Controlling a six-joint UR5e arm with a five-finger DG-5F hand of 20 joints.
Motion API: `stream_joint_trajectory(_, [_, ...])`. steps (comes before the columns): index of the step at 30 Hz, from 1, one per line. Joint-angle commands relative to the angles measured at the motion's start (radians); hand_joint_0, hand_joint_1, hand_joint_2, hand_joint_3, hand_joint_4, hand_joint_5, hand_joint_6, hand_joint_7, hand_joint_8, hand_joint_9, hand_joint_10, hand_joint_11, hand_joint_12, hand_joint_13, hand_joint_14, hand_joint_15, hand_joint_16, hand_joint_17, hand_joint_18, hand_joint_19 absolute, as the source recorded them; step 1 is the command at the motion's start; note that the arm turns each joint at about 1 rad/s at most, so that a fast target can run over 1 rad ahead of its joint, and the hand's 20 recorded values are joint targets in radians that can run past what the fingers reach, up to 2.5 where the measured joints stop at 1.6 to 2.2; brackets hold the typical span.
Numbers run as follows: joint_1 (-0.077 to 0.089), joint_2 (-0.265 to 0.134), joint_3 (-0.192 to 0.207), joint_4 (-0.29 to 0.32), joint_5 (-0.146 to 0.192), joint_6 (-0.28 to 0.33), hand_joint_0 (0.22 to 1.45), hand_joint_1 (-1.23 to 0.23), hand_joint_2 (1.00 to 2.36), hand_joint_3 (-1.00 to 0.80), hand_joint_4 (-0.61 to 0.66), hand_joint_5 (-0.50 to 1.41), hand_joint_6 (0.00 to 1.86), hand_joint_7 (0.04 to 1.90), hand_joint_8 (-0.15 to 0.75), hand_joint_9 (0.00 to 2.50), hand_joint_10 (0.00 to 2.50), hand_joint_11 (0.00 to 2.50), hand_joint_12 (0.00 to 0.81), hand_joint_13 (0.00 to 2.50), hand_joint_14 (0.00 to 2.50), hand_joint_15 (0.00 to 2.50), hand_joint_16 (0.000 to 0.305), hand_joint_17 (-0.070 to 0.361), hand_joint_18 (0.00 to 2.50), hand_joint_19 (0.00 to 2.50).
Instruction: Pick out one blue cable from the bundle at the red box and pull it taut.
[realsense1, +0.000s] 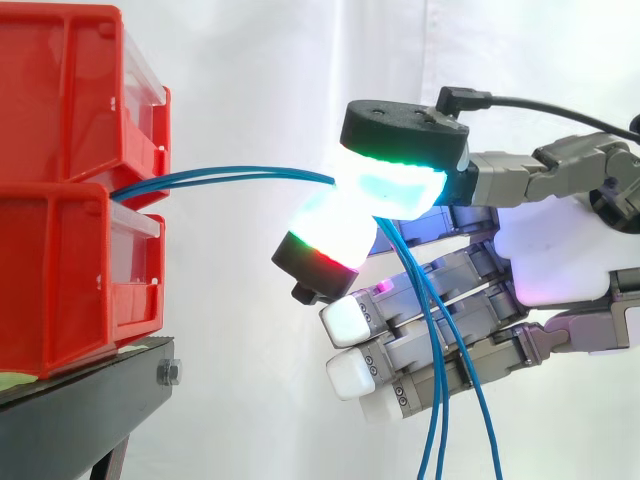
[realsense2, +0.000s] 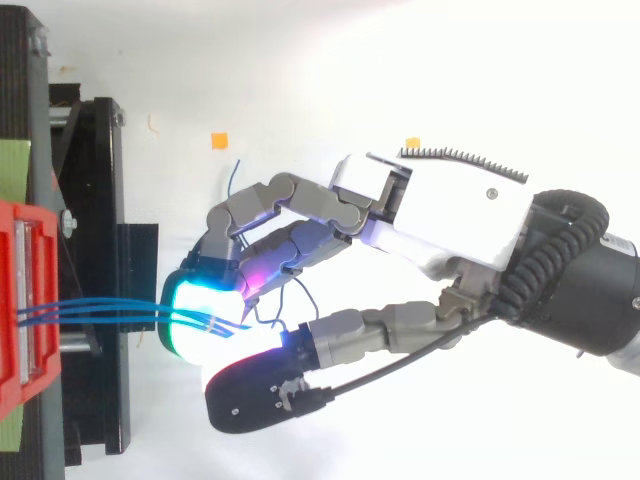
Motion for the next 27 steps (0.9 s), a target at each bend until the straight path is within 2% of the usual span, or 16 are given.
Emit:
stream_joint_trajectory(1, [0.000, 0.000, 0.000, 0.000, 0.000, 0.000, 0.72, -0.90, 1.00, -0.50, 0.03, -0.15, 0.93, 0.97, 0.293, 0.95, 0.01, 0.50, 0.219, 0.80, 0.01, 0.27, 0.019, 0.042, 0.53, 0.35])
stream_joint_trajectory(4, [0.000, 0.000, 0.000, -0.003, 0.000, 0.000, 0.64, -0.82, 1.00, -0.50, 0.11, -0.15, 0.93, 0.96, 0.284, 0.96, 0.01, 0.50, 0.221, 0.80, 0.01, 0.27, 0.019, 0.043, 0.52, 0.37])
stream_joint_trajectory(6, [0.000, 0.000, -0.002, -0.008, 0.000, 0.000, 0.56, -0.69, 1.00, -0.50, 0.13, -0.14, 0.93, 0.90, 0.293, 0.96, 0.01, 0.50, 0.222, 0.79, 0.01, 0.28, 0.020, 0.045, 0.50, 0.39])
stream_joint_trajectory(10, [0.000, 0.001, 0.000, -0.012, 0.000, 0.000, 0.54, -0.55, 1.00, -0.50, 0.14, -0.14, 0.92, 0.89, 0.301, 0.97, 0.01, 0.50, 0.225, 0.79, 0.01, 0.27, 0.021, 0.047, 0.49, 0.39])
stream_joint_trajectory(13, [0.000, 0.000, 0.000, -0.012, 0.000, 0.000, 0.57, -0.46, 1.00, -0.50, 0.13, -0.14, 0.90, 0.94, 0.295, 0.98, 0.01, 0.50, 0.217, 0.79, 0.01, 0.28, 0.019, 0.043, 0.47, 0.41])
stream_joint_trajectory(15, [0.000, 0.000, 0.000, -0.012, 0.000, 0.000, 0.60, -0.48, 1.00, -0.49, 0.11, -0.13, 0.90, 0.96, 0.294, 0.99, 0.01, 0.49, 0.208, 0.78, 0.01, 0.28, 0.018, 0.040, 0.44, 0.42])
stream_joint_trajectory(20, [0.000, 0.001, 0.000, -0.012, -0.002, 0.002, 0.59, -0.59, 1.01, -0.34, 0.11, -0.13, 0.90, 0.99, 0.302, 0.99, 0.01, 0.49, 0.209, 0.76, 0.01, 0.28, 0.018, 0.040, 0.43, 0.42])
stream_joint_trajectory(27, [0.000, 0.000, 0.000, -0.012, -0.002, 0.002, 0.59, -0.67, 1.01, -0.27, 0.13, -0.13, 0.91, 0.99, 0.302, 0.97, 0.01, 0.50, 0.216, 0.77, 0.01, 0.28, 0.018, 0.040, 0.43, 0.41])
